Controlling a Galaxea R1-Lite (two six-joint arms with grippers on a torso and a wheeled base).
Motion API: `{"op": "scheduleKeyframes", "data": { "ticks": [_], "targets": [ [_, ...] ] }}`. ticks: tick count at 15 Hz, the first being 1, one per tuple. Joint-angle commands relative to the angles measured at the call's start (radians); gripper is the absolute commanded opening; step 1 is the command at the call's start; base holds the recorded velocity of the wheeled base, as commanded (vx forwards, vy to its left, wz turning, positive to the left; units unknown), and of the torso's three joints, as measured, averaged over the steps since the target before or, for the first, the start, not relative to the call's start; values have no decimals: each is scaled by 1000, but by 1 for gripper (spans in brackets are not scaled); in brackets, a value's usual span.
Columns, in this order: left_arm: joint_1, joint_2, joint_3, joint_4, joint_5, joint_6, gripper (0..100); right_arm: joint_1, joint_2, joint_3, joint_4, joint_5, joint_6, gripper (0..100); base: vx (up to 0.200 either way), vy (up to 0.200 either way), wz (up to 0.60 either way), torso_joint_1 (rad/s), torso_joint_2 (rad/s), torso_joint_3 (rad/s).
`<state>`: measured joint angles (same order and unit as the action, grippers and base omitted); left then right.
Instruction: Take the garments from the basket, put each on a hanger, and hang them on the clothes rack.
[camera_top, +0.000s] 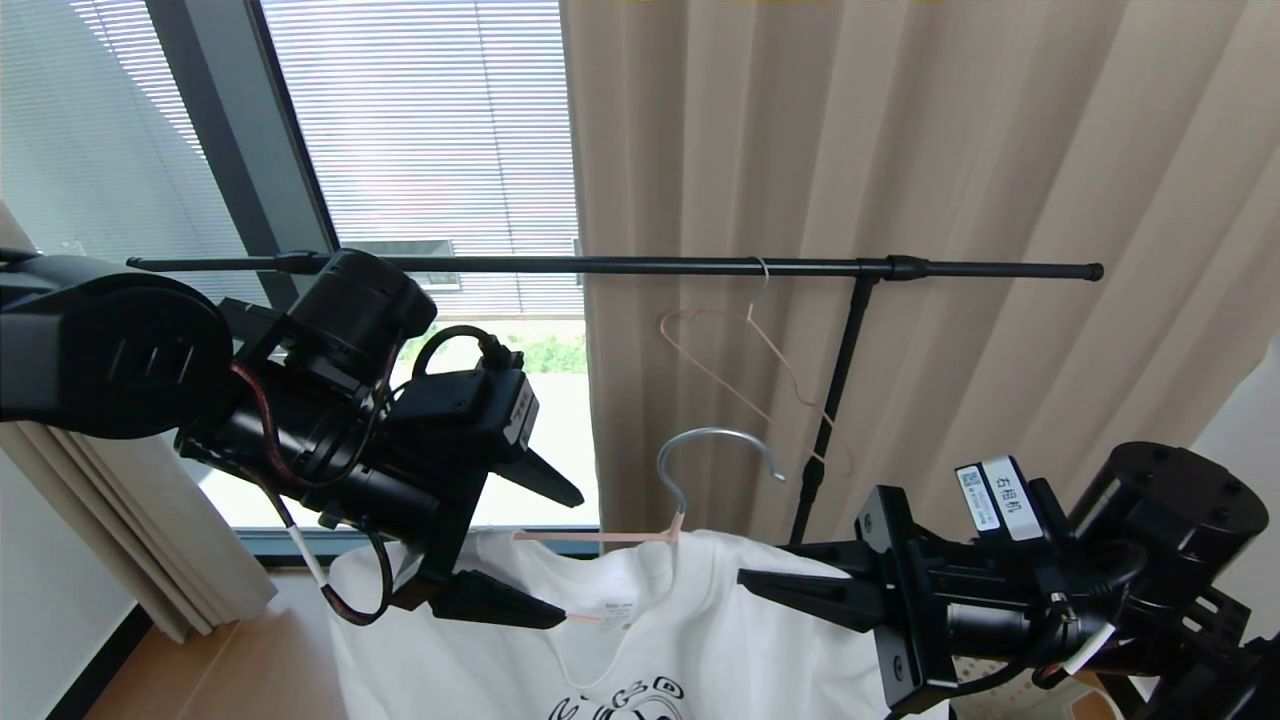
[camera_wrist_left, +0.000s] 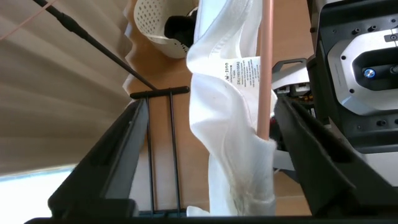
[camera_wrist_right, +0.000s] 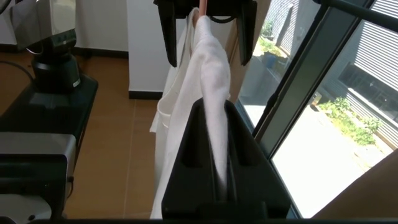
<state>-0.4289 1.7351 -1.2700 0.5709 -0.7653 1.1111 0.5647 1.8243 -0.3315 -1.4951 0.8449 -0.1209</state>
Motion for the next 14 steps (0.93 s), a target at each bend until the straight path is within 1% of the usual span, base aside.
{"op": "scheduleKeyframes", "data": {
  "ticks": [1,12,13,14],
  "targets": [
    [-1,-3,1,0,0,1,0,1,1,-1,-1,0,0,0,0,0,0,0,0,0],
    [2,-17,6,1,0,1,0,-2,-8,-18,10,0,3,0,0,0,0,0,0,0],
    [4,-20,6,1,0,0,0,-3,-8,-21,12,0,3,100,0,0,0,0,0,0],
    [7,-22,6,1,0,0,0,-5,-6,-20,9,-1,1,100,0,0,0,0,0,0]
  ]
}}
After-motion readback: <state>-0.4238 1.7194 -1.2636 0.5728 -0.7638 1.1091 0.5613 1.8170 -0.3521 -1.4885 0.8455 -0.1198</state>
